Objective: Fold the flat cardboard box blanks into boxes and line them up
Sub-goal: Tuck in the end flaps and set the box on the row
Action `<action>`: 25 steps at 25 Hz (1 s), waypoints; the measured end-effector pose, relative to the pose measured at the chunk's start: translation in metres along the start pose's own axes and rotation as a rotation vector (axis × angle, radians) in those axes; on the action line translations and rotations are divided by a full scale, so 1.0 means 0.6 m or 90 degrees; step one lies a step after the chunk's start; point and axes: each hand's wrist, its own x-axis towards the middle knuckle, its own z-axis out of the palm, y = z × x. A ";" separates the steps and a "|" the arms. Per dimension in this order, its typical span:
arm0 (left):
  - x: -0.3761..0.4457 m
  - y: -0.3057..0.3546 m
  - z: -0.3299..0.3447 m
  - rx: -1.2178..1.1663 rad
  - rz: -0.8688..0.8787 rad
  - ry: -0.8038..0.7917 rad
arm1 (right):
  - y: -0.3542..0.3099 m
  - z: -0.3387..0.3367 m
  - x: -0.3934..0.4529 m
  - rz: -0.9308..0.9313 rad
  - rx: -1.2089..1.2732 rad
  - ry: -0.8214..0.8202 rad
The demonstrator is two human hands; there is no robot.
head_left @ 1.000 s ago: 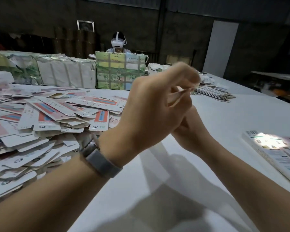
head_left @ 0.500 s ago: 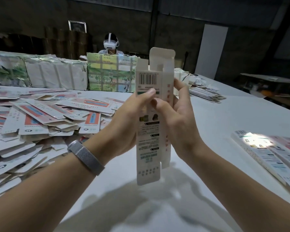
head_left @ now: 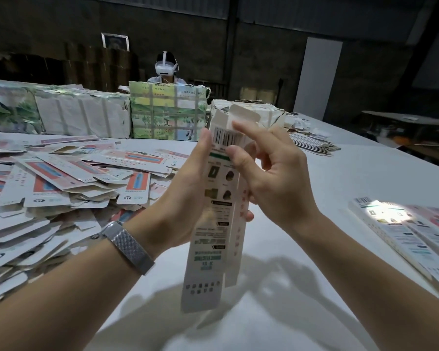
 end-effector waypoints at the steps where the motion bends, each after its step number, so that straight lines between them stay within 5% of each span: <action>1: 0.000 -0.002 0.001 0.000 -0.004 0.003 | 0.001 -0.001 0.001 0.005 0.010 0.002; 11: 0.003 -0.009 0.012 0.075 0.001 0.090 | -0.010 -0.007 0.001 0.060 0.175 -0.022; 25: 0.004 -0.023 0.041 0.049 0.174 0.163 | -0.010 0.018 -0.016 0.167 0.354 0.038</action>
